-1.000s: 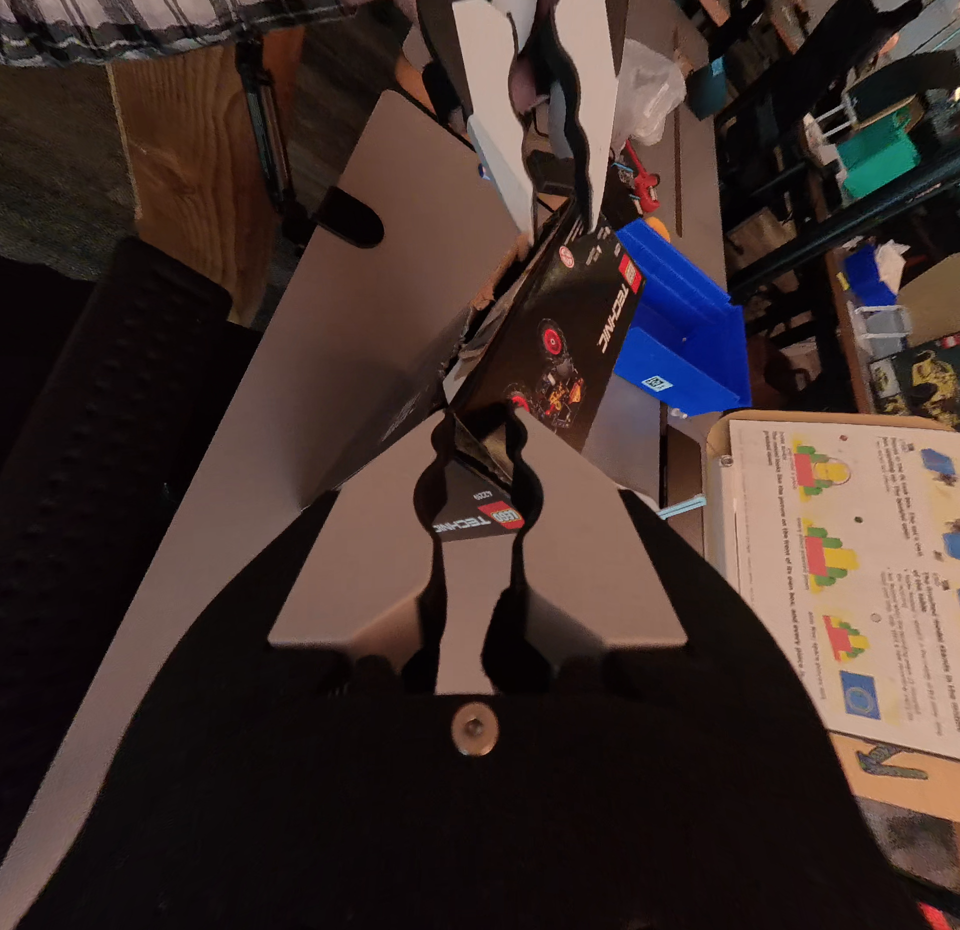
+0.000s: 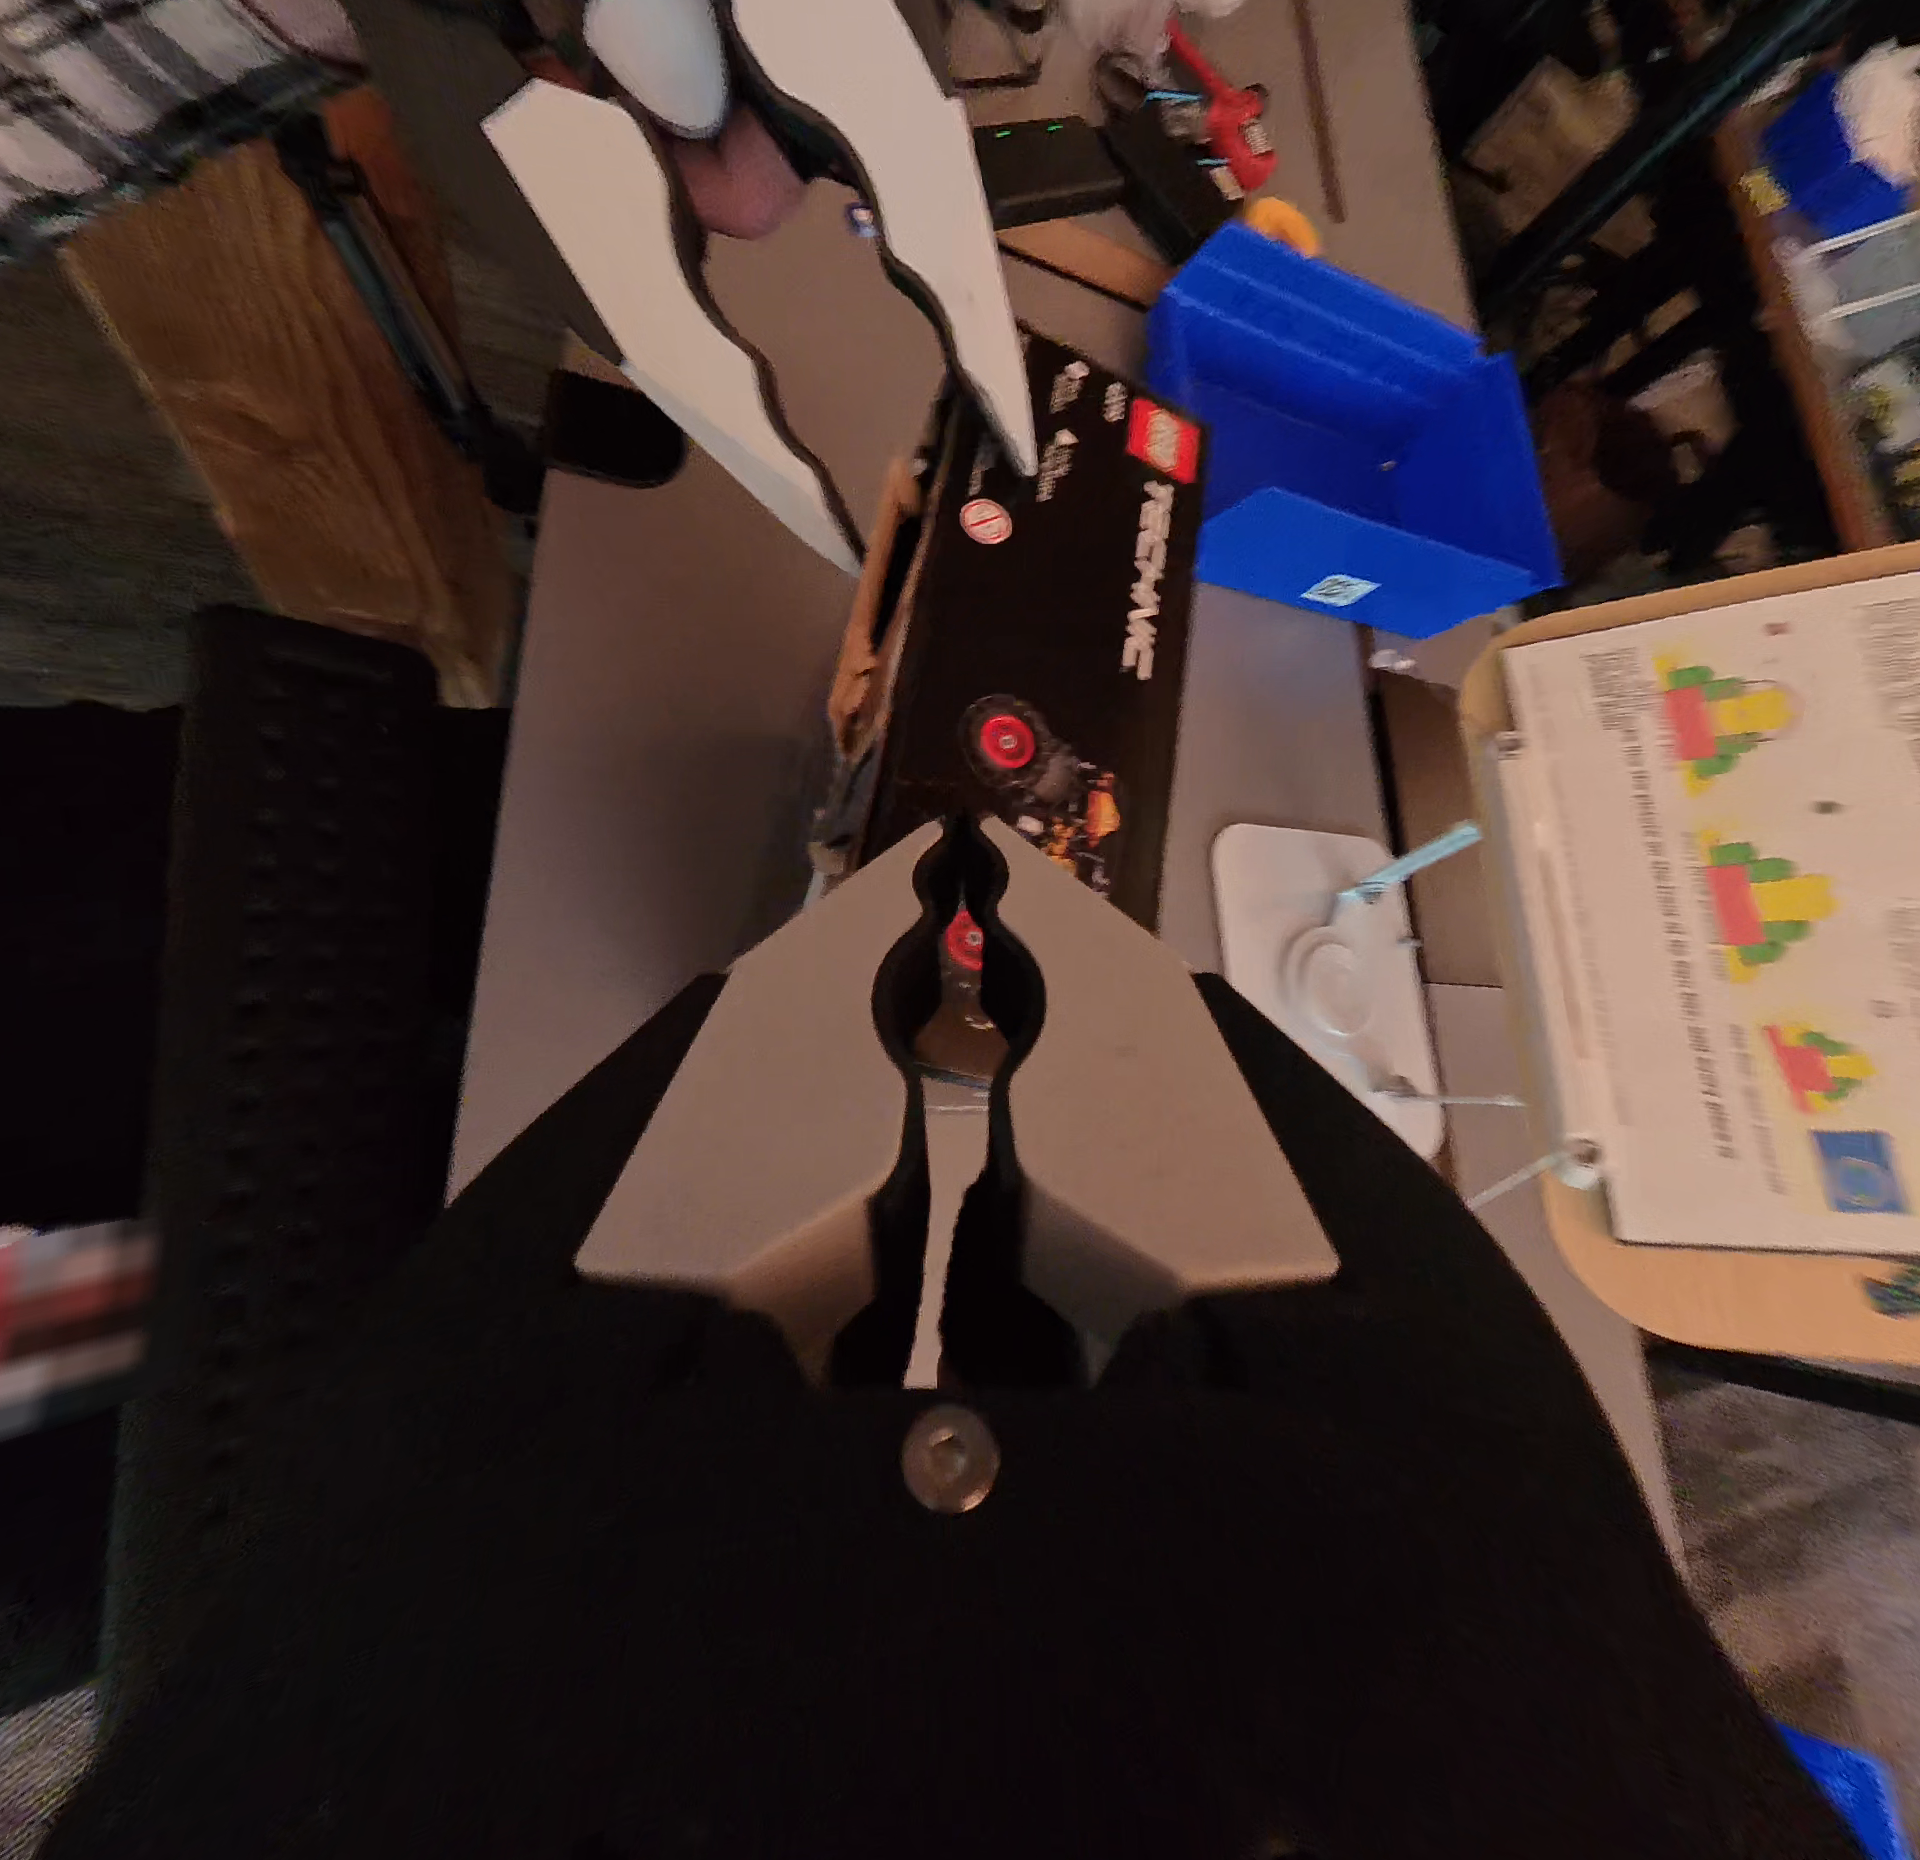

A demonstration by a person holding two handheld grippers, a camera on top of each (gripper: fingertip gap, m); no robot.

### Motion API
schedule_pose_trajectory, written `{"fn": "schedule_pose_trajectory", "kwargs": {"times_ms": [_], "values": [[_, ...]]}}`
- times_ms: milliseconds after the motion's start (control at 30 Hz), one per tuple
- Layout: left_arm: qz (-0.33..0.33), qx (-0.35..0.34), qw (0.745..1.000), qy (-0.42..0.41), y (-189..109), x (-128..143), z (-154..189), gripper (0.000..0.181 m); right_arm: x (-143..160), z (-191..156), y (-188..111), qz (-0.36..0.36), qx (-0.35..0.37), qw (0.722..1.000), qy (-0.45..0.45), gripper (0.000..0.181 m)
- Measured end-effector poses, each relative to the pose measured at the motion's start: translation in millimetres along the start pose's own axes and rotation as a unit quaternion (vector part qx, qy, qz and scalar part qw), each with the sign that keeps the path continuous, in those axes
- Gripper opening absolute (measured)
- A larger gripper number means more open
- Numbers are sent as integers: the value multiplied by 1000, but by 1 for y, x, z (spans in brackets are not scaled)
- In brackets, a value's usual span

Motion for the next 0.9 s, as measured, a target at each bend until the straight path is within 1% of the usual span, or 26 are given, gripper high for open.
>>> {"fn": "schedule_pose_trajectory", "kwargs": {"times_ms": [33, 67, 167, 200, 233, 333, 367, 400, 467, 533, 600, 633, 667, 700, 733, 800, 867, 900], "values": [[21, -10, 1000, -7, -6, -4, -3, 39, -4, 1, -5, 5, 15, 1000, -7, 0], [31, -13, 999, -10, -10, -7, -5, 34, -7, 0, -8, 12, 20, 1000, -13, 0], [-32, 14, 999, 4, 3, 1, 0, 27, -7, -2, -3, 2, 27, 999, -30, 0], [-36, 24, 999, 0, 8, 3, 2, 24, -7, 1, -2, -1, 35, 999, -33, 0], [-30, 18, 999, -5, 11, 3, 1, 24, -7, 3, -1, -2, 36, 999, -27, 0], [-16, 14, 1000, -14, 10, 4, 0, 18, -2, 3, 7, -8, 18, 1000, 1, 0], [-15, 11, 1000, -7, 7, 3, 0, 8, -3, -1, 9, 2, -10, 1000, 8, 0], [-11, 14, 1000, -3, 5, 2, 2, 10, -3, -6, 8, 9, -32, 999, 12, 0], [13, 4, 1000, -15, 1, -3, -1, 29, -3, -5, 6, 4, -21, 1000, 4, 0], [12, -2, 1000, -11, -2, -5, -4, 33, -4, -2, 2, 26, -26, 999, 26, 4], [12, -6, 1000, -10, -1, -7, -8, 39, -1, 12, -6, 61, 14, 995, 77, 42], [4, -8, 1000, -7, 4, -7, -9, 43, 5, 18, -14, 70, 42, 992, 99, 64], [-6, -9, 1000, -5, 9, -6, -11, 47, 13, 20, -20, 78, 59, 988, 123, 83], [-14, -1, 1000, -7, 14, -5, -11, 44, 22, 16, -22, 89, 53, 984, 145, 98], [-16, 6, 1000, -11, 18, -3, -11, 40, 33, 11, -21, 92, 44, 981, 166, 109], [-7, -4, 1000, -10, 24, -2, -11, 39, 56, 4, -8, 79, 57, 975, 198, 117], [-2, -12, 1000, -11, 25, -2, -9, 38, 70, -13, 14, 87, 27, 968, 235, 123], [4, -11, 1000, -14, 23, -2, -7, 37, 74, -21, 25, 91, 23, 964, 247, 130]]}}
Point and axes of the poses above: each gripper's, where its closed fingertips meet, y out along the fingers, x out of its underside, z = x × y across the jaws, the point moved 8 cm from there along -y, back along the fingers, and after that the axes turned 11 degrees about x, right-handed, at the moved point
